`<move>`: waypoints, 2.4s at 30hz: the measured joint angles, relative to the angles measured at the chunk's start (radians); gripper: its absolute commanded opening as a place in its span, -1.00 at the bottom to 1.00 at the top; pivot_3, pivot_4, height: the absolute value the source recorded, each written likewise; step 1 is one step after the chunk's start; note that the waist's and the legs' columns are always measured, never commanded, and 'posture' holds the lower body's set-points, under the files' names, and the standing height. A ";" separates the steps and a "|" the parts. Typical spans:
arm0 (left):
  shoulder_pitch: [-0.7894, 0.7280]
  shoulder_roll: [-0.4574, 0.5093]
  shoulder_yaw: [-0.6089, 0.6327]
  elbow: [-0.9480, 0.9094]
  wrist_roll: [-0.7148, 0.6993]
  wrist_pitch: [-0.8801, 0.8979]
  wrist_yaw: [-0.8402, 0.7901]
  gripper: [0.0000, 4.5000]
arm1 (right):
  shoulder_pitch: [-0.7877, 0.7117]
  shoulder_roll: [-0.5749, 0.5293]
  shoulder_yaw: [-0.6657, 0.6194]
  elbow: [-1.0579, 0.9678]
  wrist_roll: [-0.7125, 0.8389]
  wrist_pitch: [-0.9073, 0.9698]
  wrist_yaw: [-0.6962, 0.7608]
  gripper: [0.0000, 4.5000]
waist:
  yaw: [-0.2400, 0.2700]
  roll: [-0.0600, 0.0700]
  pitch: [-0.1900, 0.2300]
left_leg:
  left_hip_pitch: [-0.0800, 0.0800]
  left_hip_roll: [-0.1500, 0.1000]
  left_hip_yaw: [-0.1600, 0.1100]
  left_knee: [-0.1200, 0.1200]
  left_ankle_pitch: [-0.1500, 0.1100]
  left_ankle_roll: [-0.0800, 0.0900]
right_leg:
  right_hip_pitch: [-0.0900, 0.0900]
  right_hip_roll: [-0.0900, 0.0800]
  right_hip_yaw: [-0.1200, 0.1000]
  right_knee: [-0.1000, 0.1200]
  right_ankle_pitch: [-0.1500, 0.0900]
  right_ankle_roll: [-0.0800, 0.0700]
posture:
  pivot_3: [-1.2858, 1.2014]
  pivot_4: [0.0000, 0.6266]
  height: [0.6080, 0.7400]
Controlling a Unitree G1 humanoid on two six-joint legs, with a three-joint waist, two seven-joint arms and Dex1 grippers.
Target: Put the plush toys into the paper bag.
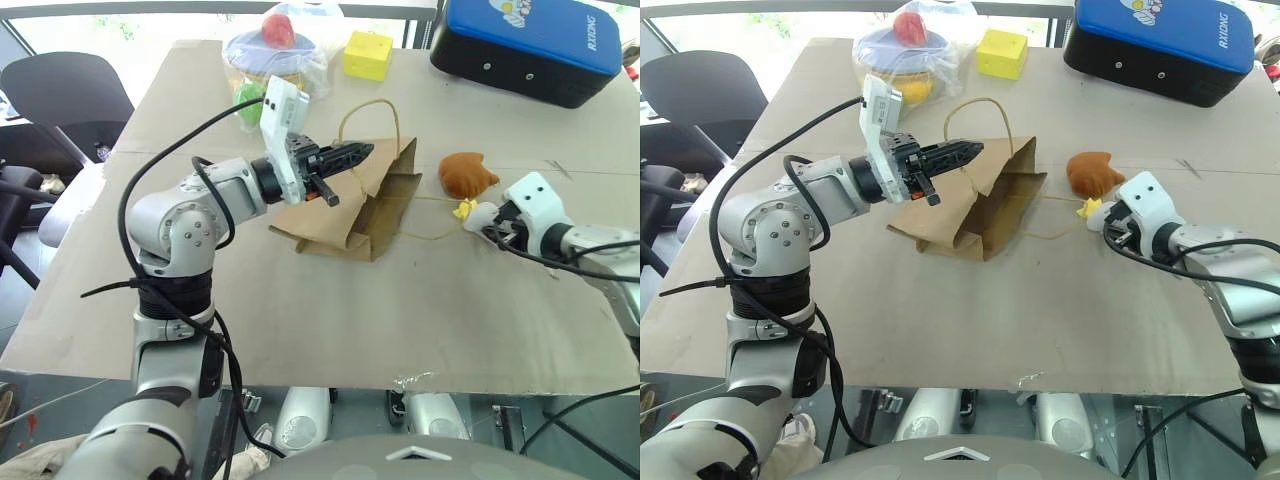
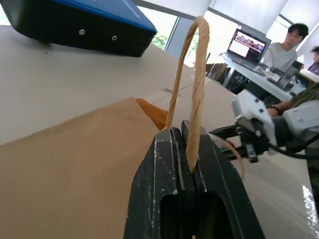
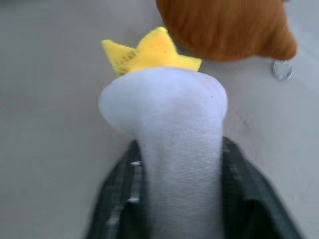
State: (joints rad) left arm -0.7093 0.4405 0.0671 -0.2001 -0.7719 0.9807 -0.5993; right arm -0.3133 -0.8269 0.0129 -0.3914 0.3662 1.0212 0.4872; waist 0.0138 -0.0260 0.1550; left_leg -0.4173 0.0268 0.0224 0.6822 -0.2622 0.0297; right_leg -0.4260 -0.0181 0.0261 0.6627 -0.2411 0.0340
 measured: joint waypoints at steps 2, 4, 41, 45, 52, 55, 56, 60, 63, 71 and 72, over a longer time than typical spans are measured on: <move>0.001 0.010 -0.021 -0.001 0.024 -0.029 -0.025 -1.00 | 0.049 0.012 -0.117 -0.083 0.073 0.023 0.033 -0.99 | -0.001 0.000 0.000 | 0.000 0.000 0.000 0.000 0.000 0.000 | 0.000 0.000 0.000 0.000 0.000 0.000 | 0.03 -0.52 1.00; 0.003 0.011 -0.032 0.000 0.029 -0.038 -0.038 -1.00 | 0.069 0.020 -0.216 -0.155 0.142 0.036 0.060 -0.99 | -0.001 0.000 0.000 | 0.000 0.000 0.000 0.000 0.000 0.000 | 0.000 0.000 0.000 0.000 0.000 0.000 | 0.03 -0.52 1.00; 0.052 -0.046 0.013 -0.027 -0.054 -0.025 -0.010 -1.00 | -0.457 0.400 0.531 0.372 -0.258 -0.591 0.330 -0.99 | -0.028 0.001 0.001 | 0.001 0.001 -0.002 0.000 0.000 -0.001 | 0.000 -0.001 -0.002 0.001 0.000 0.000 | 0.03 -0.52 1.00; 0.088 -0.035 0.023 -0.050 -0.071 -0.025 -0.010 -1.00 | -0.457 0.442 0.538 0.491 -0.287 -0.697 0.381 -0.23 | -0.022 0.002 0.001 | 0.001 0.001 -0.002 0.000 0.002 -0.004 | 0.000 -0.003 -0.002 0.001 0.000 0.000 | 0.03 -0.52 1.00; 0.168 0.000 0.058 -0.065 -0.076 -0.052 -0.025 -1.00 | -0.365 0.361 0.454 0.366 -0.306 -0.698 0.383 0.29 | -0.018 0.002 0.001 | 0.000 -0.001 -0.003 -0.001 0.002 -0.004 | 0.000 -0.010 -0.005 0.001 0.000 0.000 | 0.03 -0.52 1.00; 0.175 0.000 0.098 -0.054 -0.083 -0.063 -0.020 -1.00 | -0.311 0.318 0.374 0.247 -0.265 -0.620 0.385 0.29 | -0.018 0.002 0.001 | 0.001 -0.001 -0.002 -0.001 0.000 -0.001 | 0.001 -0.012 -0.005 0.001 0.000 0.000 | 0.03 -0.52 1.00; 0.175 -0.005 0.108 -0.053 -0.089 -0.067 -0.015 -1.00 | -0.306 0.312 0.353 0.214 -0.254 -0.597 0.383 0.29 | -0.019 0.002 0.001 | 0.001 -0.001 -0.003 -0.001 0.000 -0.001 | 0.001 -0.012 -0.006 0.001 0.000 0.001 | 0.03 -0.52 1.00; 0.168 -0.070 0.158 -0.028 -0.163 -0.066 0.026 -1.00 | -0.274 0.298 0.213 0.027 -0.125 -0.395 0.364 0.29 | -0.017 0.002 0.001 | 0.001 -0.001 -0.003 -0.001 0.000 0.000 | 0.001 -0.012 -0.007 0.001 0.000 0.000 | 0.03 -0.52 1.00; 0.159 -0.088 0.181 -0.011 -0.198 -0.064 0.052 -1.00 | -0.271 0.287 0.167 -0.036 -0.081 -0.325 0.348 0.29 | -0.018 0.002 0.001 | 0.001 -0.002 -0.003 -0.001 0.000 0.000 | 0.001 -0.012 -0.007 0.001 0.000 0.001 | 0.03 -0.52 1.00; 0.149 -0.105 0.168 -0.004 -0.244 -0.056 0.058 -1.00 | -0.286 0.328 0.400 0.196 -0.258 -0.426 0.308 0.29 | -0.025 0.002 0.001 | 0.001 -0.003 -0.002 -0.001 0.000 -0.001 | 0.001 -0.008 -0.006 0.001 0.000 0.001 | 0.03 -0.52 1.00; 0.148 -0.104 0.167 -0.004 -0.250 -0.052 0.058 -1.00 | -0.310 0.351 0.418 0.245 -0.277 -0.452 0.308 0.29 | -0.026 0.002 0.001 | 0.001 -0.003 -0.002 -0.001 0.001 -0.001 | 0.001 -0.008 -0.006 0.001 0.000 0.001 | 0.03 -0.52 1.00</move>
State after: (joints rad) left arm -0.5617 0.3368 0.2339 -0.2042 -1.0222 0.9285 -0.5412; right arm -0.6232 -0.4763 0.4313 -0.1460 0.0888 0.5695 0.7949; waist -0.0122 -0.0242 0.1562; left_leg -0.4162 0.0240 0.0201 0.6817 -0.2613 0.0283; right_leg -0.4249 -0.0258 0.0203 0.6637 -0.2413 0.0346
